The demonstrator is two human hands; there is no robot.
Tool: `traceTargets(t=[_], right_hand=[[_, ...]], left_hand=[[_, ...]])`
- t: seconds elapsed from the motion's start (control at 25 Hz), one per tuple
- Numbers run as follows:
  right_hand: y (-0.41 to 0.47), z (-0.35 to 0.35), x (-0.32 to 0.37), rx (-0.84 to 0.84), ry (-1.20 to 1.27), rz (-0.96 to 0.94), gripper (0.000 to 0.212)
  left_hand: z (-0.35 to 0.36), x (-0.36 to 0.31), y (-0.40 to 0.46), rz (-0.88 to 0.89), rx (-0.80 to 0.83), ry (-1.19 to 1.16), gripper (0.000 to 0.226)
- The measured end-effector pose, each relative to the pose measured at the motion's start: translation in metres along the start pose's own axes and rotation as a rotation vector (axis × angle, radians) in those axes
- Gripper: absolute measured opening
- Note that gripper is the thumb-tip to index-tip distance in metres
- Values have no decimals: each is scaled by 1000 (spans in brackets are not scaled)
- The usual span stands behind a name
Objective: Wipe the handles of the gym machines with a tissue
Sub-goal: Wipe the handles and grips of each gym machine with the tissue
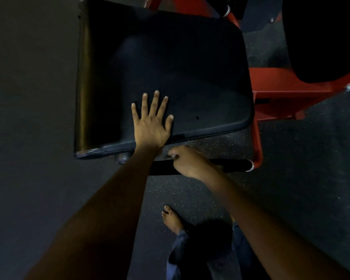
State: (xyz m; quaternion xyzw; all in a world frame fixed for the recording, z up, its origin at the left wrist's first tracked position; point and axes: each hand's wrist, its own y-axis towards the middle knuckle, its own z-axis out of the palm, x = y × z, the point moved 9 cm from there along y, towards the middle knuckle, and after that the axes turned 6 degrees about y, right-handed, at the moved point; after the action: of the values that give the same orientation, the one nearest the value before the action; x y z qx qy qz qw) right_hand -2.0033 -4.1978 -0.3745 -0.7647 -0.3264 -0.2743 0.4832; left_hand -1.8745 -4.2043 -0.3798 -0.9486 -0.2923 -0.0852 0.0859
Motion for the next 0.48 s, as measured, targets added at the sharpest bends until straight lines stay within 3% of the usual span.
traceTargets(t=[0.16,0.32,0.48], right_hand=[[-32,-25,-24,35,25,-172,32],[-50,-64,-83,-118,-40,-38,22],[-10,6,-10,-3,-123,-236,40]], left_hand=[[2,-1,2,5,29,1,60],[2,0,3,-5,18,28,60],[3,0,3,3,16,17,60]])
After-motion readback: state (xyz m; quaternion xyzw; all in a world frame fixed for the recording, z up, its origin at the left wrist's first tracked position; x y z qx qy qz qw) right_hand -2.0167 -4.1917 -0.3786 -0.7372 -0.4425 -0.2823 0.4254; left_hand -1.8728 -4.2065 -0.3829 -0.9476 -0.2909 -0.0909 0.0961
